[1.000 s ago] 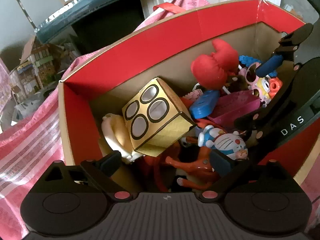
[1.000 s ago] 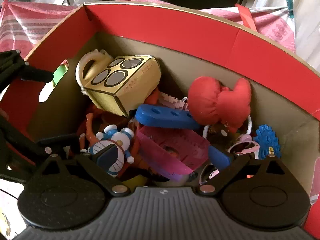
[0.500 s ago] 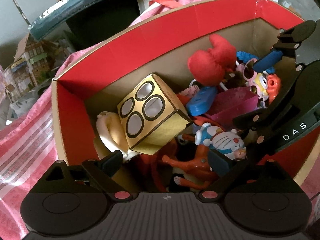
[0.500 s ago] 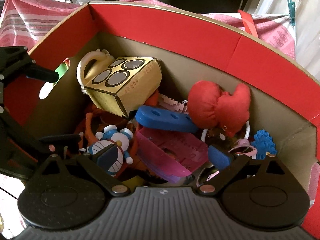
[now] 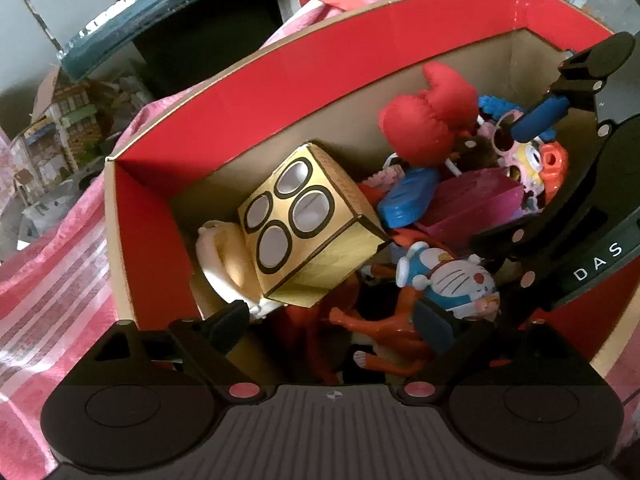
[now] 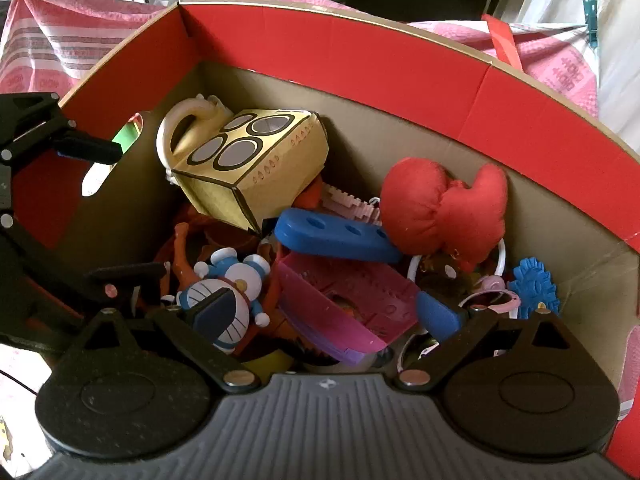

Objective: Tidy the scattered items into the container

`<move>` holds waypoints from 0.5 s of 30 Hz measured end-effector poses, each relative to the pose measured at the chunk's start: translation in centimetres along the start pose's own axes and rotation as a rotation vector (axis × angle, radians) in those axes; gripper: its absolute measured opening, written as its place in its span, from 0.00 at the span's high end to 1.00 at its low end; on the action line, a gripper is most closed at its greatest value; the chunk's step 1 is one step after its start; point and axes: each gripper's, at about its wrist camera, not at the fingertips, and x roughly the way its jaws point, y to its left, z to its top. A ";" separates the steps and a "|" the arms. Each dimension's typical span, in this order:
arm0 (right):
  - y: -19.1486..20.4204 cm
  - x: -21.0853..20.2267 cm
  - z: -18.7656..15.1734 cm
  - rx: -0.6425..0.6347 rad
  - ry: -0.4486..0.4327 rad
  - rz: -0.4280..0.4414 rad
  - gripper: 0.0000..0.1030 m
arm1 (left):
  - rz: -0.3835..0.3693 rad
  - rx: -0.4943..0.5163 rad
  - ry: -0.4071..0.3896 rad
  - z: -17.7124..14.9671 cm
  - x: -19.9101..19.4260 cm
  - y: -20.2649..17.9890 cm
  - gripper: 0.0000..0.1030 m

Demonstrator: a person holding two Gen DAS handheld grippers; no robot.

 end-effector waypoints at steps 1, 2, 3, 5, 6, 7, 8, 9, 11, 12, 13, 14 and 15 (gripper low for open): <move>0.0 0.0 0.0 0.000 0.000 0.000 0.05 | -0.003 0.005 -0.001 0.0 0.0 0.0 0.09; 0.0 0.0 0.0 0.000 0.001 0.000 0.05 | -0.005 0.007 -0.003 0.0 0.0 0.0 0.09; 0.0 0.0 0.0 0.000 0.001 0.000 0.05 | -0.006 0.007 -0.005 -0.1 -0.1 0.0 0.09; 0.1 0.0 0.0 0.000 0.000 -0.001 0.05 | -0.008 0.008 -0.007 -0.1 -0.1 0.0 0.09; 0.1 0.0 0.0 -0.001 0.001 0.000 0.05 | -0.008 0.008 -0.007 -0.1 -0.1 0.0 0.09; 0.0 0.0 0.0 0.001 0.001 -0.001 0.05 | -0.008 0.009 -0.007 -0.1 -0.1 0.0 0.09; 0.0 0.0 -0.1 0.001 0.001 -0.002 0.05 | -0.008 0.009 -0.007 -0.1 -0.1 0.0 0.09; 0.0 0.0 0.0 0.000 0.001 -0.002 0.05 | -0.009 0.010 -0.008 -0.1 -0.1 0.0 0.09; 0.1 0.1 -0.1 -0.003 0.005 -0.001 0.05 | -0.013 0.017 -0.011 -0.1 -0.2 -0.1 0.09; 0.1 0.1 -0.1 -0.006 0.007 -0.002 0.05 | -0.014 0.020 -0.011 -0.1 -0.2 -0.1 0.09; 0.1 0.2 0.0 -0.010 0.010 -0.003 0.05 | -0.015 0.023 -0.011 -0.1 -0.2 -0.1 0.09; 0.1 0.2 0.0 -0.013 0.012 -0.004 0.05 | -0.017 0.026 -0.012 -0.1 -0.2 -0.1 0.09; 0.1 0.3 0.0 -0.016 0.016 -0.004 0.05 | -0.018 0.028 -0.012 -0.1 -0.2 -0.1 0.09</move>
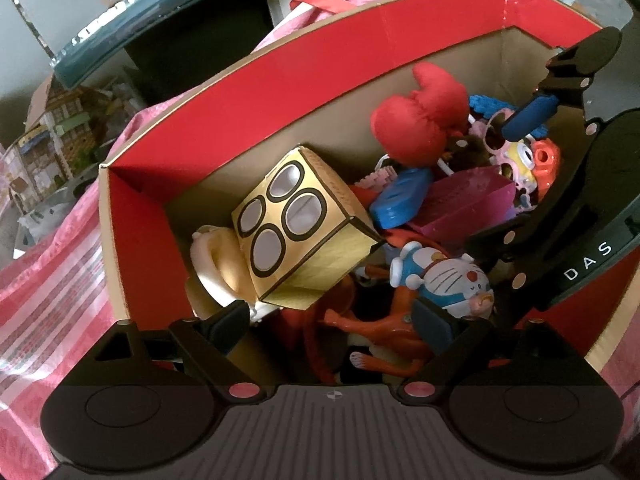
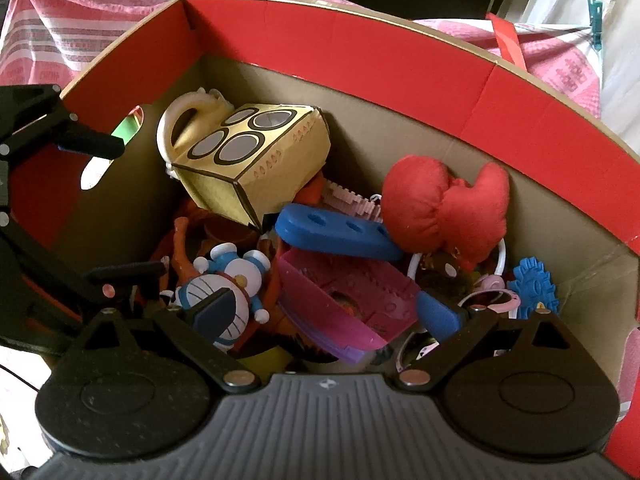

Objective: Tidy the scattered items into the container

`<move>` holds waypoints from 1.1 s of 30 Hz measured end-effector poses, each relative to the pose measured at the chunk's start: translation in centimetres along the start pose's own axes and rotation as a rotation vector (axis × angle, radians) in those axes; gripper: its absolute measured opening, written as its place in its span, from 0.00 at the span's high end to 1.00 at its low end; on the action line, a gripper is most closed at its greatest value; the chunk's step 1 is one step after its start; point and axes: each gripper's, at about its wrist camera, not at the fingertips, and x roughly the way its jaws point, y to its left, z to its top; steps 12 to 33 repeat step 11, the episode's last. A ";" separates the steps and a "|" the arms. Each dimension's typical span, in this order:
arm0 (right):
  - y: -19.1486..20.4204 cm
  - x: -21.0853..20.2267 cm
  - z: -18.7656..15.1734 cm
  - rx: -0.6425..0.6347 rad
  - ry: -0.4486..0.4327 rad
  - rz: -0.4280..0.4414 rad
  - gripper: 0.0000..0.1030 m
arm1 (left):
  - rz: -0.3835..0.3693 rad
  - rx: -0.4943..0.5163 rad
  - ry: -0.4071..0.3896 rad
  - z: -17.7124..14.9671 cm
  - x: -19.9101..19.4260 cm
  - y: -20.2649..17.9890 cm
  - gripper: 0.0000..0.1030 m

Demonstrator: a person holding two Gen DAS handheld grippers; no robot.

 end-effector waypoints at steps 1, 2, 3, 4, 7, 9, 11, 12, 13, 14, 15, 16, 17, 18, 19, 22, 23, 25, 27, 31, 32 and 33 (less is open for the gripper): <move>0.0 0.0 0.0 -0.002 0.003 0.001 0.05 | -0.001 0.001 0.000 0.0 0.0 0.0 0.09; 0.0 0.1 0.0 -0.003 0.005 0.001 0.05 | 0.000 0.000 0.000 0.0 0.0 0.0 0.09; 0.0 0.1 0.0 -0.003 0.006 0.000 0.05 | -0.001 0.001 -0.001 0.0 0.0 0.0 0.09; 0.0 0.1 0.0 -0.002 0.006 0.001 0.05 | 0.000 -0.001 -0.001 0.0 0.0 0.0 0.09; 0.0 0.1 0.1 0.001 0.005 -0.002 0.05 | 0.000 -0.001 0.000 0.0 0.0 0.0 0.09; 0.0 0.1 0.1 0.001 0.006 -0.001 0.05 | -0.001 -0.001 -0.001 0.0 0.0 0.0 0.09; 0.0 0.1 0.1 0.000 0.008 -0.001 0.05 | -0.002 0.000 -0.001 0.1 0.0 0.0 0.09; 0.0 0.1 0.1 0.000 0.008 -0.001 0.05 | -0.002 0.000 -0.001 0.1 0.0 0.0 0.09; 0.0 0.1 0.1 0.000 0.008 -0.001 0.05 | -0.002 0.000 -0.001 0.1 0.0 0.0 0.09; 0.0 0.1 0.1 0.000 0.008 -0.001 0.05 | -0.002 0.000 -0.001 0.1 0.0 0.0 0.09; 0.0 0.1 0.1 0.000 0.008 -0.001 0.05 | -0.002 0.000 -0.001 0.1 0.0 0.0 0.09; 0.0 0.1 0.1 0.000 0.008 -0.001 0.05 | -0.002 0.000 -0.001 0.1 0.0 0.0 0.09; 0.0 0.1 0.1 0.000 0.008 -0.001 0.05 | -0.002 0.000 -0.001 0.1 0.0 0.0 0.09; 0.0 0.1 0.1 0.000 0.008 -0.001 0.05 | -0.002 0.000 -0.001 0.1 0.0 0.0 0.09; 0.0 0.1 0.1 0.000 0.008 -0.001 0.05 | -0.002 0.000 -0.001 0.1 0.0 0.0 0.09; 0.0 0.1 0.1 0.000 0.008 -0.001 0.05 | -0.002 0.000 -0.001 0.1 0.0 0.0 0.09; 0.0 0.1 0.1 0.000 0.008 -0.001 0.05 | -0.002 0.000 -0.001 0.1 0.0 0.0 0.09; 0.0 0.1 0.1 0.000 0.008 -0.001 0.05 | -0.002 0.000 -0.001 0.1 0.0 0.0 0.09; 0.0 0.1 0.1 0.000 0.008 -0.001 0.05 | -0.002 0.000 -0.001 0.1 0.0 0.0 0.09; 0.0 0.1 0.1 0.000 0.008 -0.001 0.05 | -0.002 0.000 -0.001 0.1 0.0 0.0 0.09; 0.0 0.1 0.1 0.000 0.008 -0.001 0.05 | -0.002 0.000 -0.001 0.1 0.0 0.0 0.09; 0.0 0.1 0.1 0.000 0.008 -0.001 0.05 | -0.002 0.000 -0.001 0.1 0.0 0.0 0.09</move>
